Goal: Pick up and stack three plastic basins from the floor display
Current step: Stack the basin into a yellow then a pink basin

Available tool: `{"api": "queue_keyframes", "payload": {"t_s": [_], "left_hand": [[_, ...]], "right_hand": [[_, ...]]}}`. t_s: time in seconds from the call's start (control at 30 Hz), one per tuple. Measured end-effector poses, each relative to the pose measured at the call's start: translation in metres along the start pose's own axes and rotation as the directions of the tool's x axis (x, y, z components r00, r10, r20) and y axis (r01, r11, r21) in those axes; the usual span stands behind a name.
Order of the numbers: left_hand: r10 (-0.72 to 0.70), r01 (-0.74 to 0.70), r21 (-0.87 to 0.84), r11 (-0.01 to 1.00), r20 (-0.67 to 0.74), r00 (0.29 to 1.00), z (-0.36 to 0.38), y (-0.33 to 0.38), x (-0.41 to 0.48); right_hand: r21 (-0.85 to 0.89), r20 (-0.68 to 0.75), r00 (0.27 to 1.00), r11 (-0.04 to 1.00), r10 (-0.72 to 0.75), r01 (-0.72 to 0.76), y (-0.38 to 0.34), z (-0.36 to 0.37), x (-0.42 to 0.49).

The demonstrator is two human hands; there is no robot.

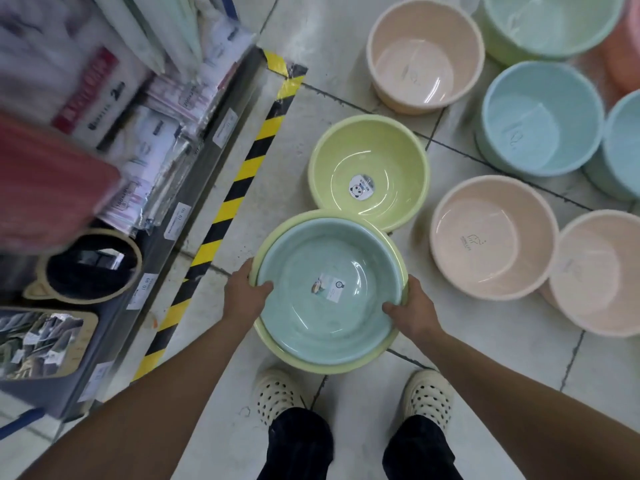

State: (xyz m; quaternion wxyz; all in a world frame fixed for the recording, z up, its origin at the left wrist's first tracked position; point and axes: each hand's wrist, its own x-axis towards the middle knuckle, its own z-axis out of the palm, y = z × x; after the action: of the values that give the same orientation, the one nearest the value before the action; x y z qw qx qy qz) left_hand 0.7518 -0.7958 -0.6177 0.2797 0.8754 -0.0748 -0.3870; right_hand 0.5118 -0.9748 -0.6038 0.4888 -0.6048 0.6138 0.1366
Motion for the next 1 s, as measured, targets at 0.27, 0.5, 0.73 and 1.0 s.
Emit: {"api": "queue_keyframes", "payload": {"t_s": [0.27, 0.5, 0.73, 1.0], "left_hand": [[0.065, -0.064, -0.073, 0.995, 0.013, 0.998, -0.072, 0.116, -0.018], [0.166, -0.162, -0.071, 0.984, 0.040, 0.985, -0.094, 0.221, -0.002], [0.222, -0.222, -0.006, 0.975, 0.047, 0.974, -0.063, 0.283, 0.053], [0.269, -0.274, 0.026, 0.961, 0.128, 0.955, -0.004, 0.282, 0.144]], "right_hand": [[0.160, -0.121, 0.992, 0.986, -0.036, 0.055, -0.106, -0.078, -0.051], [0.295, -0.212, 0.977, 0.953, -0.006, 0.070, -0.162, -0.139, -0.053], [0.337, -0.268, 0.961, 0.941, 0.069, 0.026, -0.174, -0.167, 0.003], [0.421, -0.325, 0.933, 0.907, 0.158, -0.007, -0.151, -0.140, 0.093]]}}
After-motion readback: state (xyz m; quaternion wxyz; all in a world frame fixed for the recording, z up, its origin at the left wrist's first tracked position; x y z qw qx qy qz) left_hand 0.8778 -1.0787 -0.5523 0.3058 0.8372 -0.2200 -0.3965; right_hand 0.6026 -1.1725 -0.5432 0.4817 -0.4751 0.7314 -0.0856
